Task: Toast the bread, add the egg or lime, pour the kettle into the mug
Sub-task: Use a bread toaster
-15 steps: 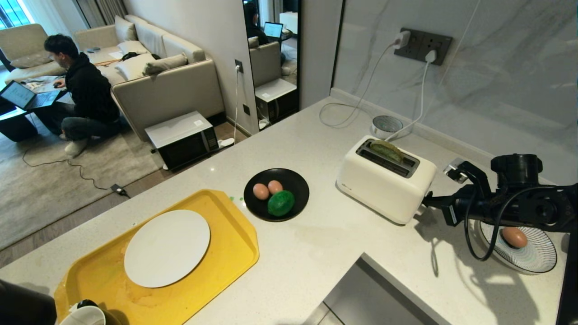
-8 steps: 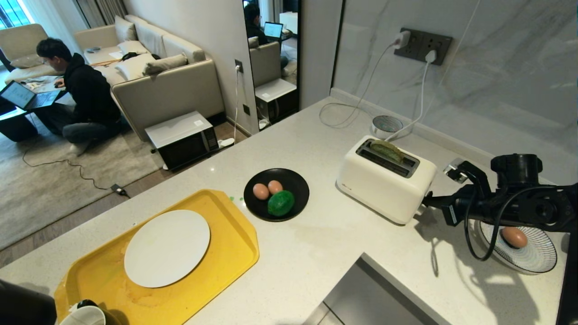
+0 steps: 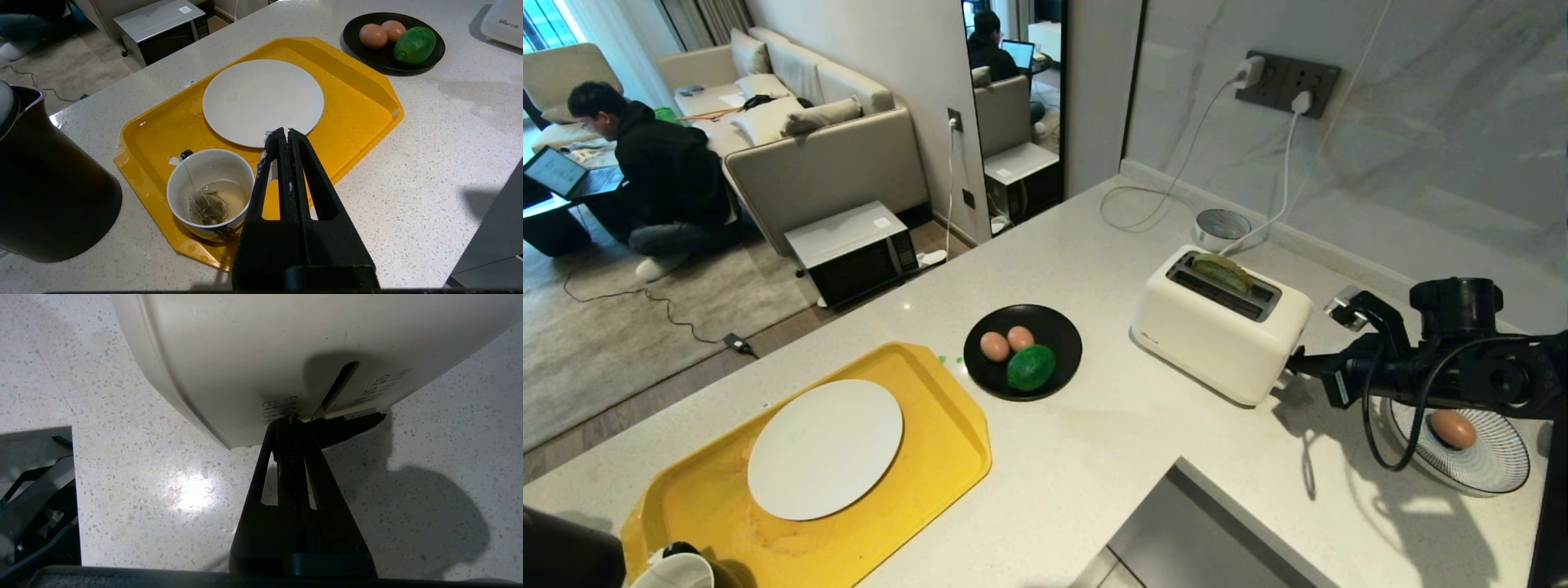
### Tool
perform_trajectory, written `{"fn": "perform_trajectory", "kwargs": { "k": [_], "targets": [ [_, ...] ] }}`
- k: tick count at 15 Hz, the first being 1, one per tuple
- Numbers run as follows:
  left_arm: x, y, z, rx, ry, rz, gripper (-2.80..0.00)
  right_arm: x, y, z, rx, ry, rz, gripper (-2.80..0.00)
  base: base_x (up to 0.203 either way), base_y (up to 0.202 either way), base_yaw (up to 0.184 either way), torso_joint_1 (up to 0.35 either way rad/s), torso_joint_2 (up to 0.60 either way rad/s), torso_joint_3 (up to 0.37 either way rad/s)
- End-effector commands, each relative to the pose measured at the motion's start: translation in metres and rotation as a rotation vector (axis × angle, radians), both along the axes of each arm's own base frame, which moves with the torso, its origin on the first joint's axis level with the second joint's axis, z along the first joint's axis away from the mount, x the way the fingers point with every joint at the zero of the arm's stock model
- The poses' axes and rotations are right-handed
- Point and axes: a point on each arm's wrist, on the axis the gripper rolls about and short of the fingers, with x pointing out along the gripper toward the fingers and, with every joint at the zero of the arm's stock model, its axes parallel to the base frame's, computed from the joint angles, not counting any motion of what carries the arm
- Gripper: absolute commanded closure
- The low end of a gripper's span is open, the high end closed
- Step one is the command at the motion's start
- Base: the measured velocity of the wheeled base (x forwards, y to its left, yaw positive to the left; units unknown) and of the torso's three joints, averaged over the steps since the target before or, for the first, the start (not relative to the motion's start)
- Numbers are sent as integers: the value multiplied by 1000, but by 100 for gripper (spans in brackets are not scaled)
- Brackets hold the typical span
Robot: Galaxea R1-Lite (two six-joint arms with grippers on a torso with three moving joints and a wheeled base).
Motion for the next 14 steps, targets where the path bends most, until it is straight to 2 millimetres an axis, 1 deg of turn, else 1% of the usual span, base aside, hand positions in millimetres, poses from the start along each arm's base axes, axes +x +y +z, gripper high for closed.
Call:
{"fn": "perform_trajectory", "kwargs": {
  "k": [1, 10, 14],
  "targets": [
    [0, 0, 0, 0, 0, 0, 0, 0, 0, -1, -1, -1, 4, 0, 0, 0, 0, 0, 0, 0],
    [0, 0, 0, 0, 0, 0, 0, 0, -1, -2, 1, 5, 2, 0, 0, 0, 0, 0, 0, 0],
    [0, 0, 0, 0, 0, 0, 0, 1, -1, -8, 4, 20, 3, 0, 0, 0, 0, 0, 0, 0]
  ]
}}
